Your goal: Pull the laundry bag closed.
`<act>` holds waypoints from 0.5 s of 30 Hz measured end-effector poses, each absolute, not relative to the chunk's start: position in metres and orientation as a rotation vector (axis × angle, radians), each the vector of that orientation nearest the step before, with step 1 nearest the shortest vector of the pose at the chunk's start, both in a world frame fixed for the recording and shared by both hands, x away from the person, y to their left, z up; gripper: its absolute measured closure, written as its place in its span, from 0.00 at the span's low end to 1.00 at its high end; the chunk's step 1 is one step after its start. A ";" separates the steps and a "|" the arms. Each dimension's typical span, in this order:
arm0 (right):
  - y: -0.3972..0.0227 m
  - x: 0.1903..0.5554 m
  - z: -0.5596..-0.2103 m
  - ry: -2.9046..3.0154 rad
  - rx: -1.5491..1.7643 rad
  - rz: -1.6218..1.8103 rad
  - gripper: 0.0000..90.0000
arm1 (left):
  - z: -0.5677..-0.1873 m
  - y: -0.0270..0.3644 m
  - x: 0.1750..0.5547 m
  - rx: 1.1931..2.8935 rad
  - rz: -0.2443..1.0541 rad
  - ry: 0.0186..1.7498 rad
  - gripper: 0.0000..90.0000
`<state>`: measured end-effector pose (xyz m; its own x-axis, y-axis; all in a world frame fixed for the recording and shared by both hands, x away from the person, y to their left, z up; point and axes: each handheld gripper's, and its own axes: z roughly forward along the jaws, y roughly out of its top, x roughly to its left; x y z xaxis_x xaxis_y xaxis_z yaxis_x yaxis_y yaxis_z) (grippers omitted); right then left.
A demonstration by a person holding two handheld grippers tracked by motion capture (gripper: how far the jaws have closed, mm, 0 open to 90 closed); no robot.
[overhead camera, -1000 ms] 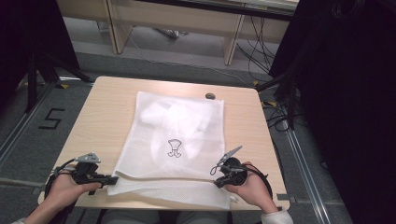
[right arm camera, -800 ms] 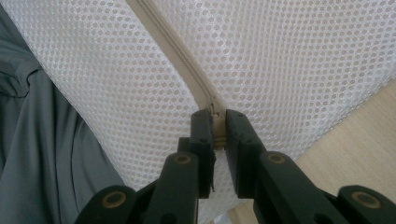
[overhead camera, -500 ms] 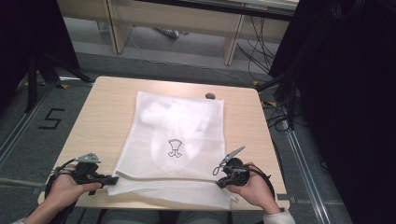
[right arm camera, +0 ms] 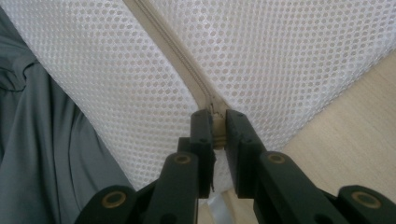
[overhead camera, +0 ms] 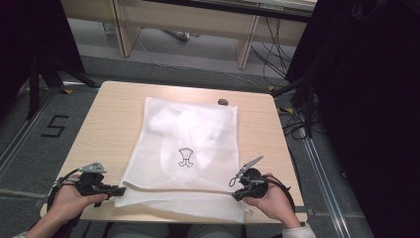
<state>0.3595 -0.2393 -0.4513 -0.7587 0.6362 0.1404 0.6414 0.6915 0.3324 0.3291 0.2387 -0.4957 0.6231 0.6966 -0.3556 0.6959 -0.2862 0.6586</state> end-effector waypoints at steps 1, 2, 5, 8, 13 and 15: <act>-0.239 0.358 -0.451 -2.863 -1.131 -0.554 0.92 | -0.496 0.239 0.329 2.018 0.001 1.094 0.96; -0.240 0.358 -0.451 -2.860 -1.107 -0.564 0.92 | -0.496 0.239 0.329 2.018 0.000 1.097 0.96; -0.242 0.359 -0.451 -2.870 -1.089 -0.568 0.91 | -0.496 0.239 0.329 2.016 0.000 1.093 0.96; -0.242 0.359 -0.451 -2.862 -1.103 -0.562 0.92 | -0.495 0.239 0.329 2.013 0.000 1.089 0.96; -0.244 0.359 -0.451 -2.862 -1.106 -0.568 0.91 | -0.494 0.240 0.329 2.028 -0.018 1.087 0.96; -0.245 0.359 -0.451 -2.859 -1.120 -0.561 0.91 | -0.494 0.240 0.329 2.024 -0.018 1.087 0.96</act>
